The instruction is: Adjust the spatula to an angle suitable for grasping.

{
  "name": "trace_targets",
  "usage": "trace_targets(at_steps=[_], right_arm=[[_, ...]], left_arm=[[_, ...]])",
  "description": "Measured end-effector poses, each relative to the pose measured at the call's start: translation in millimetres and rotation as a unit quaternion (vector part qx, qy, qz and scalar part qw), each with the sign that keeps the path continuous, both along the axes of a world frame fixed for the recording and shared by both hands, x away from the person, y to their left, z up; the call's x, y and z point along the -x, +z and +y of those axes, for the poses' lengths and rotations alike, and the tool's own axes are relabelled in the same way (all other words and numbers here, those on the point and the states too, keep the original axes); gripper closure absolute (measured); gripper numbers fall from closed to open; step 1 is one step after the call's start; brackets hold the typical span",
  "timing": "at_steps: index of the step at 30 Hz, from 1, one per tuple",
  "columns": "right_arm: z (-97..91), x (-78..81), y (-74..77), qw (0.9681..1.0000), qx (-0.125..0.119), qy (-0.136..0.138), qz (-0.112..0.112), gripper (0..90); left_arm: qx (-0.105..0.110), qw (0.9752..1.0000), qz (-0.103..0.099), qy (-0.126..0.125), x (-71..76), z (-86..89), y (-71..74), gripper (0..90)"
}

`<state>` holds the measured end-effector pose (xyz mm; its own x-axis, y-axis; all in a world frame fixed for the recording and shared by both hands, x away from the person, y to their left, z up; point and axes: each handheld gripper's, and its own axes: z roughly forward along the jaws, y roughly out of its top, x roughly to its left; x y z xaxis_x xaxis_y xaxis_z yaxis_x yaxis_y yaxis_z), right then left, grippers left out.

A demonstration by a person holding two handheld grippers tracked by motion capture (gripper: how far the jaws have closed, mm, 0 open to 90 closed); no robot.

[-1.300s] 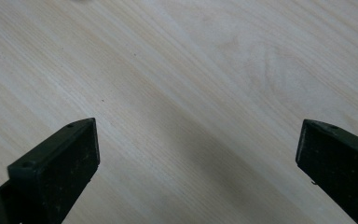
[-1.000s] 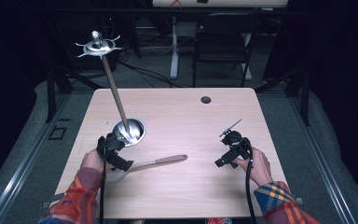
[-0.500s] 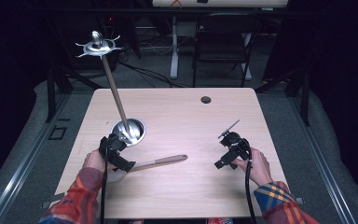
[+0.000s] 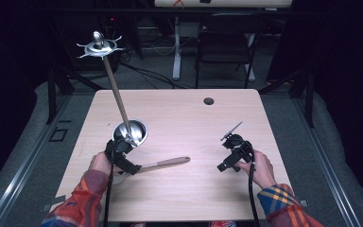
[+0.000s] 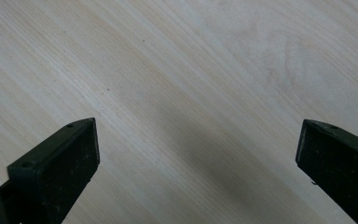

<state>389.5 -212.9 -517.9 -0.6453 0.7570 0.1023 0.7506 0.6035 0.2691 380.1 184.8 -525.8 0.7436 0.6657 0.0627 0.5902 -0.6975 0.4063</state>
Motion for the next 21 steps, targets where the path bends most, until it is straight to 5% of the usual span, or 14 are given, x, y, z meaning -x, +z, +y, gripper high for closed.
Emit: trace_targets(at_steps=[14, 21], right_arm=[[1.0, -0.7, -2.7, 0.9999, 0.003, 0.005, 0.01, 0.0], [1.7, -0.4, -4.5, 0.9999, 0.0, -0.002, 0.015, 0.0]], left_arm=[[0.008, 0.9991, 0.02, -0.036, -1.2, -16.1, -4.5, 9.4], [0.017, 0.9974, 0.027, -0.065, 0.3, -19.4, -5.3, 34.6]])
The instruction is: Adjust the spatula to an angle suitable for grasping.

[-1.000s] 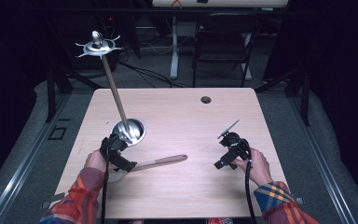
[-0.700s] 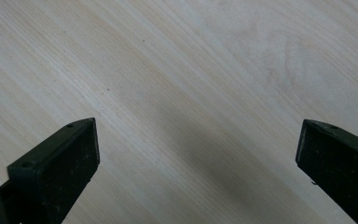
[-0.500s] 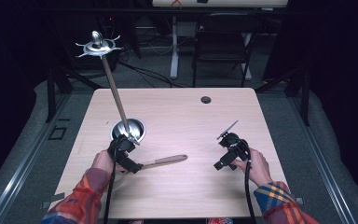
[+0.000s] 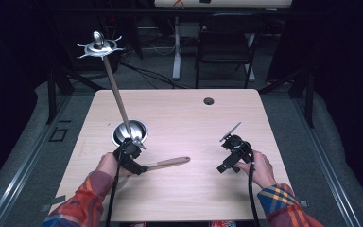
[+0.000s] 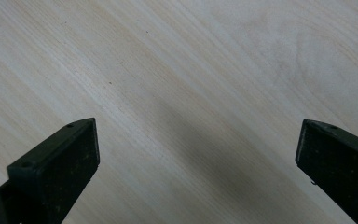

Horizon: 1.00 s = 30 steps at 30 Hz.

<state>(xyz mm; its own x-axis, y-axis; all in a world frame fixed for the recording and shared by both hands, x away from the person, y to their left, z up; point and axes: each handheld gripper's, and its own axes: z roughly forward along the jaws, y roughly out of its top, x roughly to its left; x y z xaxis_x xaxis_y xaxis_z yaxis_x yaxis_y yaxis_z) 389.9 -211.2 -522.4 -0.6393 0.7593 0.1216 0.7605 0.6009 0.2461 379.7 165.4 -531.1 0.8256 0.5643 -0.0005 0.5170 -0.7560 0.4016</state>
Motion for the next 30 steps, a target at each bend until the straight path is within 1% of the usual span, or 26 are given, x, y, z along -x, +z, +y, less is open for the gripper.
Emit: trace_targets(at_steps=[1, 3, 5, 6, 7, 10, 11, 12, 13, 15, 17, 18, 20, 22, 23, 24, 26, 28, 30], right_arm=[[-0.5, -0.8, 0.6, 1.0, 0.004, 0.006, 0.004, 0.0], [-0.5, -0.8, 0.3, 1.0, 0.003, 0.006, 0.004, 0.0], [-0.6, -0.8, 0.2, 1.0, 0.003, 0.007, 0.004, 0.0], [-0.6, -0.8, 0.2, 1.0, 0.003, 0.007, 0.004, 0.0], [-0.6, -0.7, 0.1, 1.0, 0.002, 0.007, 0.005, 0.0], [-0.3, -0.9, -0.7, 0.9999, 0.006, 0.008, 0.007, 0.0], [0.5, -0.8, -1.3, 0.9999, 0.002, 0.008, 0.009, 0.0], [0.5, -0.8, -1.3, 0.9999, 0.002, 0.008, 0.009, 0.0], [0.9, -0.7, -1.0, 0.9999, 0.003, 0.008, 0.013, 0.0], [0.9, -1.1, -1.7, 0.9999, 0.002, 0.014, 0.01, 0.0], [1.4, -0.8, -1.7, 0.9999, -0.001, 0.014, 0.008, 0.0], [1.3, -0.7, -1.6, 0.9999, -0.001, 0.013, 0.008, 0.0], [1.1, -0.6, -1.2, 0.9999, 0.001, 0.011, 0.012, 0.0], [0.9, -0.6, -1.0, 0.9999, 0.001, 0.011, 0.013, 0.0], [0.9, -0.6, -1.2, 0.9998, 0.0, 0.011, 0.013, 0.0], [0.9, -0.5, -1.4, 0.9998, -0.001, 0.012, 0.014, 0.0], [0.5, -1.6, -0.3, 0.9995, 0.009, 0.022, 0.019, 0.0], [0.6, -1.6, -0.3, 0.9995, 0.011, 0.023, 0.018, 0.0], [1.0, -1.1, -0.6, 0.9996, 0.008, 0.021, 0.017, 0.0]], left_arm=[[-0.001, 1.0, 0.002, -0.007, -0.3, -0.9, -0.4, 37.9], [-0.01, 0.9998, 0.006, -0.016, -0.3, -3.7, -1.6, 43.0], [-0.019, 0.9994, 0.013, -0.025, 0.2, -7.1, -3.9, 50.1], [-0.023, 0.9992, 0.018, -0.027, 0.5, -8.8, -5.0, 50.1], [-0.027, 0.9989, 0.02, -0.032, 0.4, -10.1, -5.9, 52.2], [-0.031, 0.9984, 0.026, -0.04, 0.1, -12.5, -7.6, 59.2], [-0.032, 0.9982, 0.025, -0.045, -0.8, -12.9, -7.0, 62.7], [-0.036, 0.9979, 0.024, -0.048, -1.2, -13.6, -5.9, 62.7], [-0.036, 0.9979, 0.023, -0.049, -1.8, -14.5, -5.9, 65.1], [-0.042, 0.9972, 0.028, -0.056, -5.0, -15.8, -5.7, 66.9], [-0.048, 0.9963, 0.034, -0.062, -7.4, -18.2, -6.6, 68.3], [-0.051, 0.996, 0.033, -0.065, -8.1, -19.5, -7.2, 68.7], [-0.065, 0.9948, 0.032, -0.072, -9.1, -22.3, -7.6, 71.0], [-0.074, 0.9934, 0.026, -0.083, -8.6, -24.6, -8.1, 72.2], [-0.082, 0.9921, 0.023, -0.091, -8.4, -25.5, -7.9, 73.0], [-0.086, 0.9917, 0.02, -0.093, -7.9, -26.6, -8.2, 73.3], [-0.096, 0.9906, 0.017, -0.096, -7.5, -28.4, -9.1, 73.6], [-0.104, 0.9896, 0.015, -0.099, -7.2, -30.0, -10.1, 73.9], [-0.104, 0.9894, 0.008, -0.101, -5.7, -30.6, -10.9, 74.1]])
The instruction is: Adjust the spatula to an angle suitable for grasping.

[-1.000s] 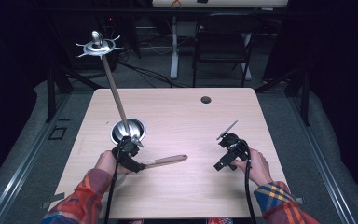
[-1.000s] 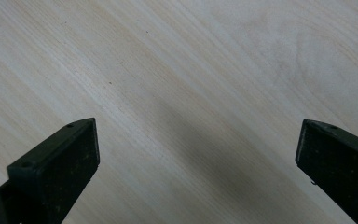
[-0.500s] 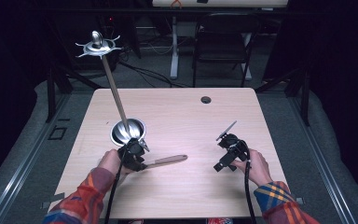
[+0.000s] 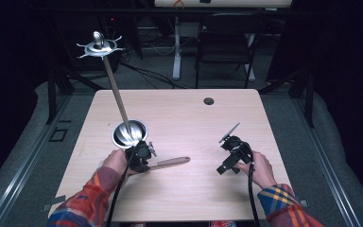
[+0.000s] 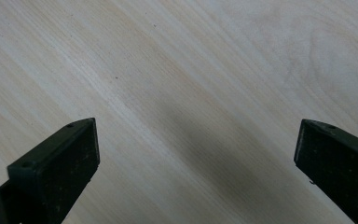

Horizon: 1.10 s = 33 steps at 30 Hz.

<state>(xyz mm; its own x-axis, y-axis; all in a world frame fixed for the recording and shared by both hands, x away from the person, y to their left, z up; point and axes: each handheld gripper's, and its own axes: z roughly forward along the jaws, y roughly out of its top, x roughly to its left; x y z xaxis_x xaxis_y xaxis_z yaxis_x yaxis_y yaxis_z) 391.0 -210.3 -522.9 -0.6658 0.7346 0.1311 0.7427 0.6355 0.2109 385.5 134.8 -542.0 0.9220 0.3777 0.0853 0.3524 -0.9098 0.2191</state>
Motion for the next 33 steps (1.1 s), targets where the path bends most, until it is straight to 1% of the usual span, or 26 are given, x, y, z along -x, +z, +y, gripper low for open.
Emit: trace_targets(at_steps=[1, 2, 3, 5, 8, 9, 11, 12, 14, 15, 17, 20, 23, 24, 25, 26, 33], right_arm=[[0.2, 0.2, 0.1, 1.0, -0.003, -0.002, -0.001, 0.0], [0.2, 0.4, 0.5, 1.0, -0.003, -0.003, -0.002, 0.0], [-0.4, -0.1, 0.9, 1.0, 0.002, 0.001, -0.004, 0.0], [-0.3, -0.2, 0.4, 1.0, -0.001, -0.001, 0.0, 0.0], [0.0, 0.2, 0.3, 1.0, -0.002, -0.003, -0.002, 0.0], [0.0, 0.1, 0.2, 1.0, -0.002, -0.002, -0.002, 0.0], [0.7, 0.4, -0.4, 0.9999, -0.009, -0.005, 0.0, 0.0], [0.8, 0.3, -0.4, 1.0, -0.003, -0.003, -0.002, 0.0], [1.0, -0.2, 0.1, 1.0, 0.004, 0.005, 0.0, 0.0], [1.8, 1.1, -1.2, 1.0, -0.004, -0.004, -0.004, 0.0], [1.8, 1.4, -0.9, 1.0, -0.007, -0.004, -0.004, 0.0], [1.1, 1.5, -0.5, 0.9999, -0.008, -0.007, -0.002, 0.0], [1.1, 1.7, -0.4, 0.9999, -0.008, -0.006, -0.002, 0.0], [1.0, 1.3, 0.1, 1.0, -0.003, -0.002, -0.002, 0.0], [0.6, 0.5, 1.2, 1.0, 0.004, 0.006, 0.001, 0.0], [1.4, 2.2, -0.8, 0.9999, -0.008, -0.007, -0.006, 0.0], [0.9, 1.8, -0.3, 1.0, -0.006, -0.005, -0.005, 0.0]], left_arm=[[0.001, 1.0, -0.002, 0.001, 0.6, -0.2, -0.5, 74.3], [-0.003, 1.0, 0.002, -0.002, 0.6, -0.5, 0.4, 74.6], [-0.005, 1.0, 0.0, -0.001, 0.9, -1.0, 0.4, 74.7], [-0.005, 1.0, 0.002, -0.001, 0.6, -0.8, 0.5, 74.8], [0.0, 1.0, 0.003, 0.001, 0.2, 0.1, -0.3, 74.7], [0.0, 1.0, -0.002, 0.003, 0.6, -0.3, -0.9, 74.7], [-0.002, 1.0, 0.0, 0.006, 0.5, -0.6, -0.8, 74.5], [0.003, 1.0, -0.002, 0.008, 0.7, -0.2, -1.6, 74.4], [0.002, 1.0, 0.0, 0.008, 0.6, 0.3, -0.9, 74.5], [0.003, 1.0, 0.0, 0.008, 0.6, 0.6, -0.9, 74.5], [0.006, 0.9999, -0.002, 0.008, 1.0, 0.9, -1.1, 74.8], [0.005, 0.9999, -0.007, 0.009, 0.9, 2.2, -0.4, 76.0], [0.013, 0.9998, -0.008, 0.012, 0.6, 5.3, 0.8, 77.2], [0.016, 0.9998, -0.005, 0.014, 0.6, 6.3, 1.5, 77.5], [0.019, 0.9997, -0.009, 0.015, 0.9, 7.3, 1.9, 77.7], [0.021, 0.9996, -0.009, 0.017, 1.2, 8.2, 2.8, 78.0], [0.039, 0.999, -0.009, 0.019, 2.5, 15.1, 7.3, 78.2]])
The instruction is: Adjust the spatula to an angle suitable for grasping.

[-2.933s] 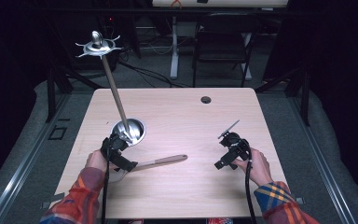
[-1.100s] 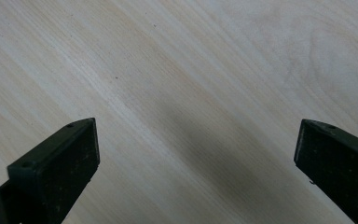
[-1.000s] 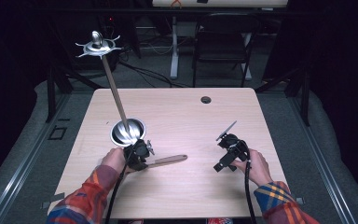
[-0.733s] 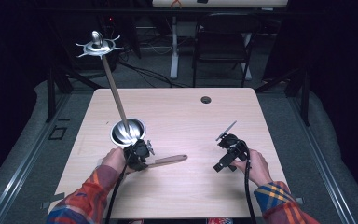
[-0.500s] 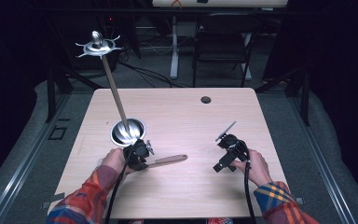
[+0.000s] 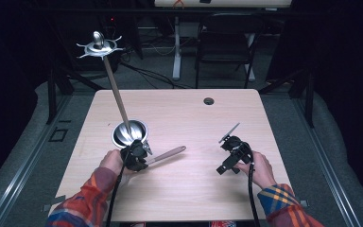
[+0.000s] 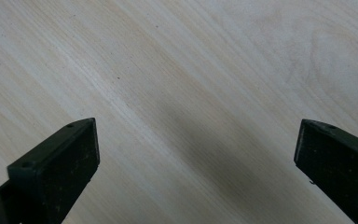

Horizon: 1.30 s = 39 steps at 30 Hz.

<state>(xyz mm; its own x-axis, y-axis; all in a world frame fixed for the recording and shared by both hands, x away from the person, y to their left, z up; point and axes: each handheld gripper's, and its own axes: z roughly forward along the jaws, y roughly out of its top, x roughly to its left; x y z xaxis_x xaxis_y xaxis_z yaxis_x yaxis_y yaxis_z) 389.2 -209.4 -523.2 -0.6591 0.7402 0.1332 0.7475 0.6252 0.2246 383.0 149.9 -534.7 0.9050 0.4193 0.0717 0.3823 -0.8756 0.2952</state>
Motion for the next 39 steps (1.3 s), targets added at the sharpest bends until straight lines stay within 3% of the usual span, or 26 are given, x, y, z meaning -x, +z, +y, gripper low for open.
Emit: trace_targets(at_steps=[17, 23, 31, 39], right_arm=[[-0.6, -0.1, -0.3, 1.0, -0.002, 0.0, 0.003, 0.0], [-1.0, -0.1, 0.1, 1.0, -0.001, 0.001, 0.003, 0.0], [-1.1, 0.0, 0.1, 1.0, 0.0, 0.0, 0.006, 0.0], [-1.1, 0.1, 0.0, 1.0, 0.001, 0.0, 0.006, 0.0]], left_arm=[[0.035, 0.9991, -0.002, 0.024, 5.6, 14.3, 9.7, 78.4], [0.066, 0.9966, -0.007, 0.05, 10.1, 24.9, 13.7, 78.4], [0.076, 0.9948, -0.025, 0.063, 12.4, 30.6, 17.6, 78.4], [0.094, 0.9915, -0.039, 0.081, 13.3, 38.3, 21.3, 78.4]])
